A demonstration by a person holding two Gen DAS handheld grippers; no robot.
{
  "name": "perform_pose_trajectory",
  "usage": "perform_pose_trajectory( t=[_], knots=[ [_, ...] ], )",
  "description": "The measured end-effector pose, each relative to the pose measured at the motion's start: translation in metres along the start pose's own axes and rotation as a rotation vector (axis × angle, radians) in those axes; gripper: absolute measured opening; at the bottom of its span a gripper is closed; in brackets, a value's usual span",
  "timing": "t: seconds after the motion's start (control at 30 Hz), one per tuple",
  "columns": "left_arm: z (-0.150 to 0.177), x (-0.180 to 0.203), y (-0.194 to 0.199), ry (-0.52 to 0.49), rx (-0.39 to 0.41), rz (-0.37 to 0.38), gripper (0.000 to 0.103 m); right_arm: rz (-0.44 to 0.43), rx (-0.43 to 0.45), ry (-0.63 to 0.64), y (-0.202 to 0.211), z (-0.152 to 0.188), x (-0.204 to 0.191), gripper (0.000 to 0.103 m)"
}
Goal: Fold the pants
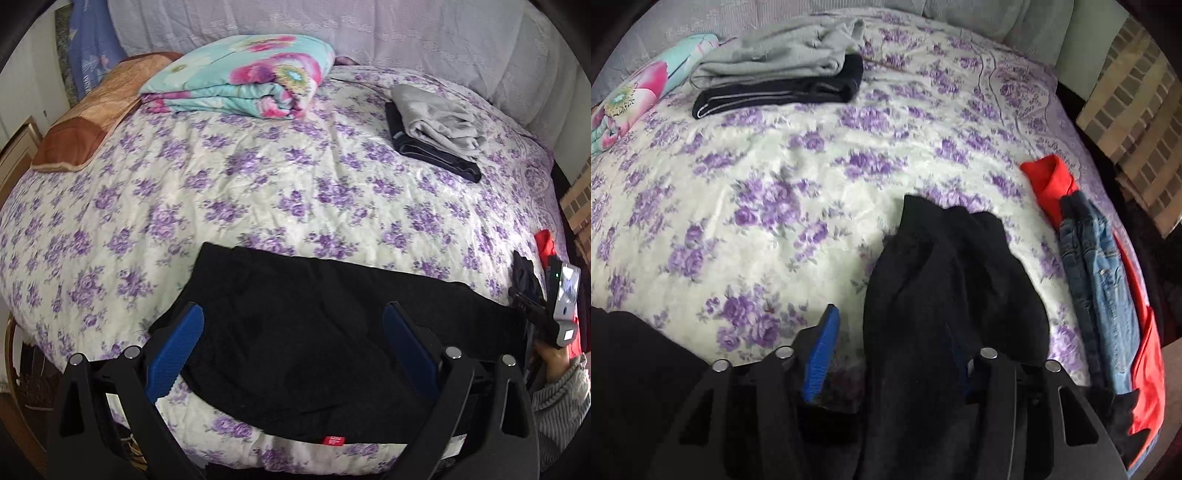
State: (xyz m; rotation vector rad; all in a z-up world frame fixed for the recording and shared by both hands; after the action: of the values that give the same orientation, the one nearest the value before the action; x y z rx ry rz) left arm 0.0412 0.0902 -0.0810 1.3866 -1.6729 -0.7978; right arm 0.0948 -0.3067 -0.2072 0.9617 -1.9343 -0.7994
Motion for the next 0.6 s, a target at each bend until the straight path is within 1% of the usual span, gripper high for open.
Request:
perform_pose_trajectory(
  t=[0.03,0.07,0.1,0.2,0.3,0.33,0.4,0.43,0.47,0.5,0.57,0.6],
  knots=[
    [0.002,-0.008,0.0,0.029,-0.005,-0.004,0.096,-0.022,-0.01,-0.018,-0.004,0.005,0.002,0.022],
    [0.004,-0.015,-0.001,0.058,-0.013,-0.003,0.096,-0.038,-0.003,-0.048,-0.005,0.008,0.008,0.005],
    [0.005,-0.02,-0.003,0.083,-0.022,0.002,0.096,-0.059,0.008,-0.078,-0.002,0.009,0.015,0.003],
    [0.003,-0.018,-0.008,0.091,-0.032,0.024,0.096,-0.15,0.085,-0.228,0.026,0.01,0.052,0.002],
    [-0.006,0.001,-0.016,0.032,-0.038,0.045,0.096,-0.233,0.162,-0.422,0.068,0.02,0.108,0.002],
    [-0.008,0.007,-0.019,0.011,-0.039,0.054,0.096,-0.262,0.191,-0.511,0.085,0.032,0.13,0.002],
    [-0.011,0.022,-0.025,-0.031,-0.047,0.075,0.096,-0.266,0.203,-0.655,0.104,0.066,0.17,0.002],
    [-0.012,0.027,-0.027,-0.045,-0.051,0.083,0.096,-0.264,0.187,-0.725,0.106,0.089,0.186,0.002],
    [-0.013,0.032,-0.03,-0.056,-0.057,0.091,0.096,-0.254,0.152,-0.789,0.102,0.115,0.2,0.002],
    [-0.013,0.037,-0.033,-0.066,-0.065,0.101,0.096,-0.239,0.11,-0.826,0.094,0.138,0.208,0.003],
    [-0.013,0.045,-0.039,-0.082,-0.077,0.116,0.096,-0.222,0.026,-0.894,0.078,0.179,0.213,0.003],
    [-0.014,0.047,-0.041,-0.088,-0.081,0.119,0.096,-0.234,-0.008,-0.925,0.071,0.193,0.211,0.007]
  ],
)
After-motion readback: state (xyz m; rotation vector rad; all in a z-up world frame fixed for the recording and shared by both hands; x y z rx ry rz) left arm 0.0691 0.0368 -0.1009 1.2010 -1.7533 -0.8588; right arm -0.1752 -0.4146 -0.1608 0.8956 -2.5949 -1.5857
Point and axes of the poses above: each gripper's, at about its wrist camera, not at the fingertips, and y roughly against the way its jaws point, x to its right, z to its underside, the point moved 7 cm from there along -y, roughly the way its jaws point, and after that the axes turned 7 degrees about z, right-handed, at the moved point
